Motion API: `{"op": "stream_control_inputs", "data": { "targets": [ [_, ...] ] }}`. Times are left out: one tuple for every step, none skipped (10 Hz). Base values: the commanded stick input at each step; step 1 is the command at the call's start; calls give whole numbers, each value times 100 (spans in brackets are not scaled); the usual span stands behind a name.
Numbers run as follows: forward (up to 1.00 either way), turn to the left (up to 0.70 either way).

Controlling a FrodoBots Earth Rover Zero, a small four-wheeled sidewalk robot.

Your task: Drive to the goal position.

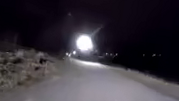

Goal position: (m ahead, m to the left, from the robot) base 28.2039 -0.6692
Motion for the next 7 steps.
{"op": "stream_control_inputs", "data": {
  "targets": [
    [70, 0],
    [70, 0],
    [70, 0],
    [70, 0],
    [70, 0],
    [70, 0],
    [70, 0]
  ]
}}
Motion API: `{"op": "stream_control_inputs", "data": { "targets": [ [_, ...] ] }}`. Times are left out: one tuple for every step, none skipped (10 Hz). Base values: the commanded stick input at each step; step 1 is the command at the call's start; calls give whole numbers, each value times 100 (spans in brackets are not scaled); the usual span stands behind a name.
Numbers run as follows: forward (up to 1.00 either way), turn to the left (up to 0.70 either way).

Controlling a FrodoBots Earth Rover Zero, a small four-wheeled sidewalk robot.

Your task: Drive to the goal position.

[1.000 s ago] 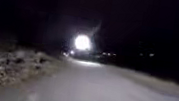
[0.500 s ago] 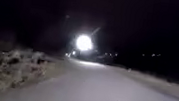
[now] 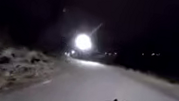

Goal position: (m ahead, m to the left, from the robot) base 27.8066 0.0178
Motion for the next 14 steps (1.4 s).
{"op": "stream_control_inputs", "data": {
  "targets": [
    [70, -16],
    [70, -34],
    [70, -35],
    [70, -22],
    [70, 0],
    [70, 0],
    [70, 0],
    [70, 0],
    [70, 0],
    [70, 0],
    [70, 0],
    [70, 0],
    [70, 0],
    [70, 0]
  ]
}}
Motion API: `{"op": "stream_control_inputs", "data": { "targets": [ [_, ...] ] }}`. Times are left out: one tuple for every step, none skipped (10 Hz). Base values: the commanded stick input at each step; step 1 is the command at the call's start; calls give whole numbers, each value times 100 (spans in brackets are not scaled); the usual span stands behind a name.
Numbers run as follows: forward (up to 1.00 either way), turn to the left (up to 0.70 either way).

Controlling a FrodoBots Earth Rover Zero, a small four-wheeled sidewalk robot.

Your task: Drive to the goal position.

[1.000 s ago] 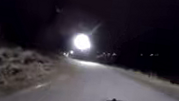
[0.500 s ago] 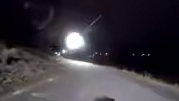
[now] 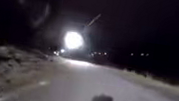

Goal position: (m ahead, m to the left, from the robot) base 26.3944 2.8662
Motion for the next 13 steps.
{"op": "stream_control_inputs", "data": {
  "targets": [
    [70, 0],
    [70, 0],
    [70, 0],
    [70, 0],
    [70, 0],
    [70, 0],
    [70, 0],
    [70, 0],
    [70, 0],
    [70, 0],
    [70, 0],
    [70, 0],
    [70, 0]
  ]
}}
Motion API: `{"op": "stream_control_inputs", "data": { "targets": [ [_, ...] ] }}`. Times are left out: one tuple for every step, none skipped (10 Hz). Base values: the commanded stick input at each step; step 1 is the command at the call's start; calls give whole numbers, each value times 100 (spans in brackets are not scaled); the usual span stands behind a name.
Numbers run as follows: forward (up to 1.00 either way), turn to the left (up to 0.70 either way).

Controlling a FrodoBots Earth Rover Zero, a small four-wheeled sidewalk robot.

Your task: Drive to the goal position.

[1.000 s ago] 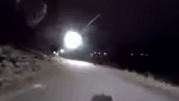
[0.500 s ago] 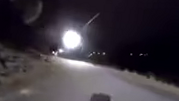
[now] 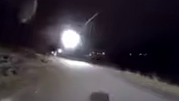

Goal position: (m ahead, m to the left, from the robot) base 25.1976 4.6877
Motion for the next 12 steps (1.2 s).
{"op": "stream_control_inputs", "data": {
  "targets": [
    [70, 0],
    [70, 0],
    [70, 0],
    [70, 0],
    [70, 0],
    [70, 0],
    [70, 0],
    [70, 0],
    [70, 0],
    [70, 0],
    [70, 0],
    [70, 0]
  ]
}}
